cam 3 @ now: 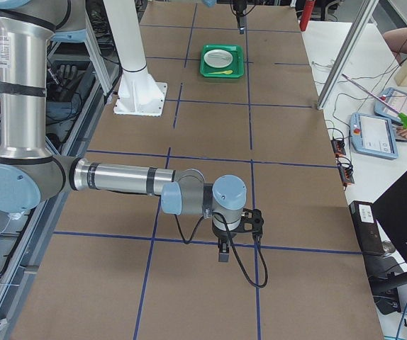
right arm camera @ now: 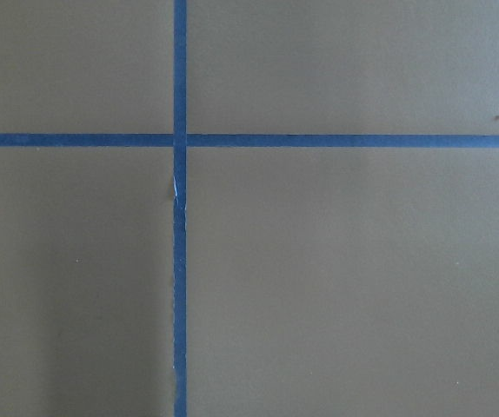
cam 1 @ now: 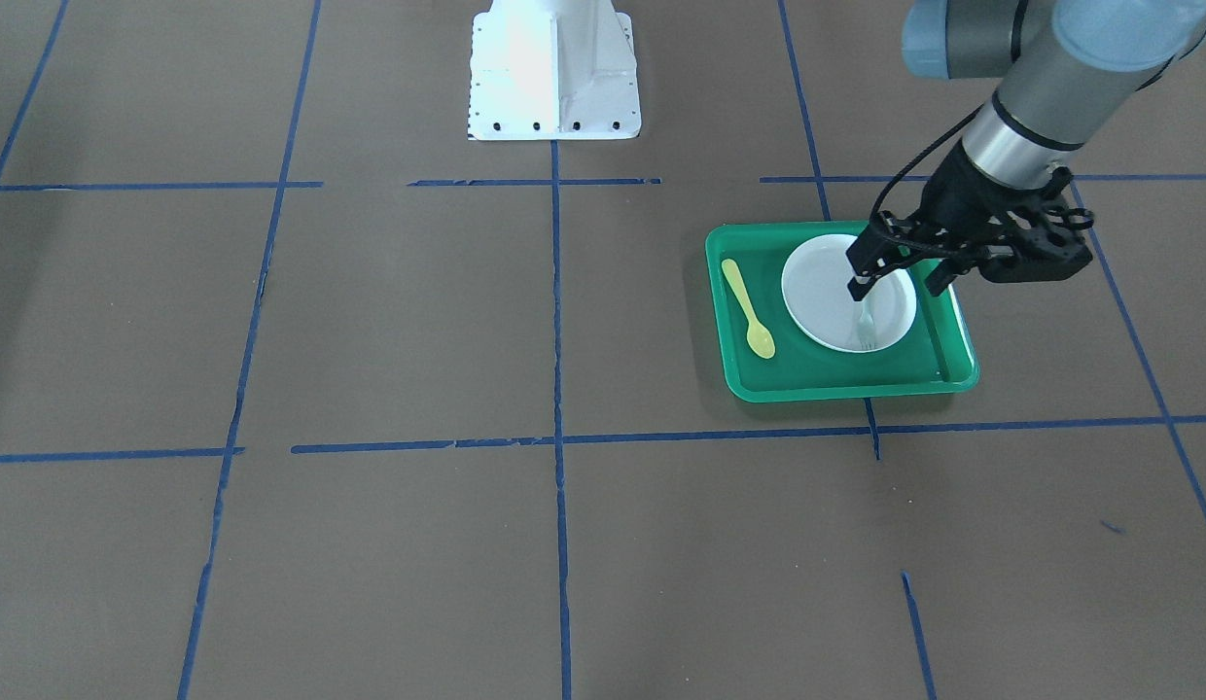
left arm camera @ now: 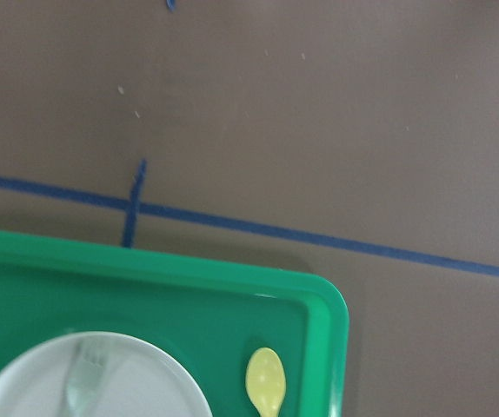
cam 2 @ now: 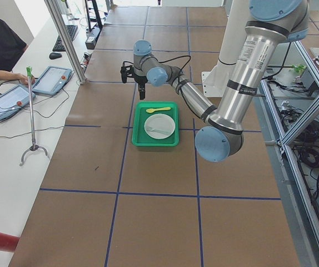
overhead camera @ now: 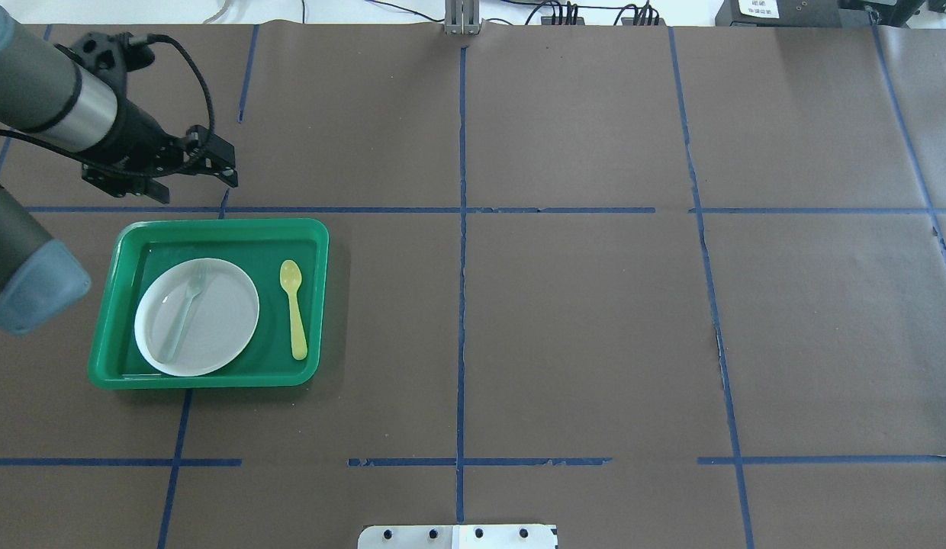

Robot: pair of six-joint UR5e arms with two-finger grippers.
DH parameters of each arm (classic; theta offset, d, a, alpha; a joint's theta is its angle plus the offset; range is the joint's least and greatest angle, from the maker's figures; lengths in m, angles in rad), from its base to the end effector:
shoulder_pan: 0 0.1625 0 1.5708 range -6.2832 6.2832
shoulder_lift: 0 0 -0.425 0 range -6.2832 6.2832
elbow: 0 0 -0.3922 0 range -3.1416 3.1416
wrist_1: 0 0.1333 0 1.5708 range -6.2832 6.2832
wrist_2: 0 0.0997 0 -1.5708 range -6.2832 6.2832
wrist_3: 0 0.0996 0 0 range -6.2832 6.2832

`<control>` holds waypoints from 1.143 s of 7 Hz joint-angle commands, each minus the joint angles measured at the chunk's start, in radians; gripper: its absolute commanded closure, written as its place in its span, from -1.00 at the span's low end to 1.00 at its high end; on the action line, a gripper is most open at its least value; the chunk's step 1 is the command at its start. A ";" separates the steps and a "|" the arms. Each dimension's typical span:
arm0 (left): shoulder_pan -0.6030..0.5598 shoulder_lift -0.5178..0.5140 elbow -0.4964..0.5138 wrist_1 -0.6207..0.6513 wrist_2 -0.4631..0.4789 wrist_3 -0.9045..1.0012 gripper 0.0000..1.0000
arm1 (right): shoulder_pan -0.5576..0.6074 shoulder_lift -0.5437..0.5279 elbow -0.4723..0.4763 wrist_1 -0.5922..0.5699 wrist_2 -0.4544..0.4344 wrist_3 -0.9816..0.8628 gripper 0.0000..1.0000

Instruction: Place spoon

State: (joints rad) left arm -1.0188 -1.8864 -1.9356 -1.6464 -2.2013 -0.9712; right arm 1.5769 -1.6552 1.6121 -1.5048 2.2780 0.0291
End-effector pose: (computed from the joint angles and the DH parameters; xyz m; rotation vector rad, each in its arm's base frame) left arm 0.2325 -0.5198 0.3099 0.1145 0.9366 -0.1495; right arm 0.0714 -0.4570 0.6763 0.0138 -0.7074 0.0256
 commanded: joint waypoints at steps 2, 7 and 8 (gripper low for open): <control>-0.266 0.206 -0.003 0.027 -0.138 0.460 -0.98 | 0.000 0.000 0.000 0.000 -0.002 0.000 -1.00; -0.596 0.394 0.154 0.095 -0.140 1.088 -0.98 | 0.000 0.000 0.000 0.000 0.000 0.000 -1.00; -0.596 0.354 0.161 0.155 -0.137 1.086 -0.98 | 0.000 0.000 0.000 0.000 0.000 0.000 -1.00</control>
State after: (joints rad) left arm -1.5951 -1.4993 -1.7957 -1.5550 -2.3399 0.0917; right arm 1.5769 -1.6552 1.6119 -1.5048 2.2779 0.0291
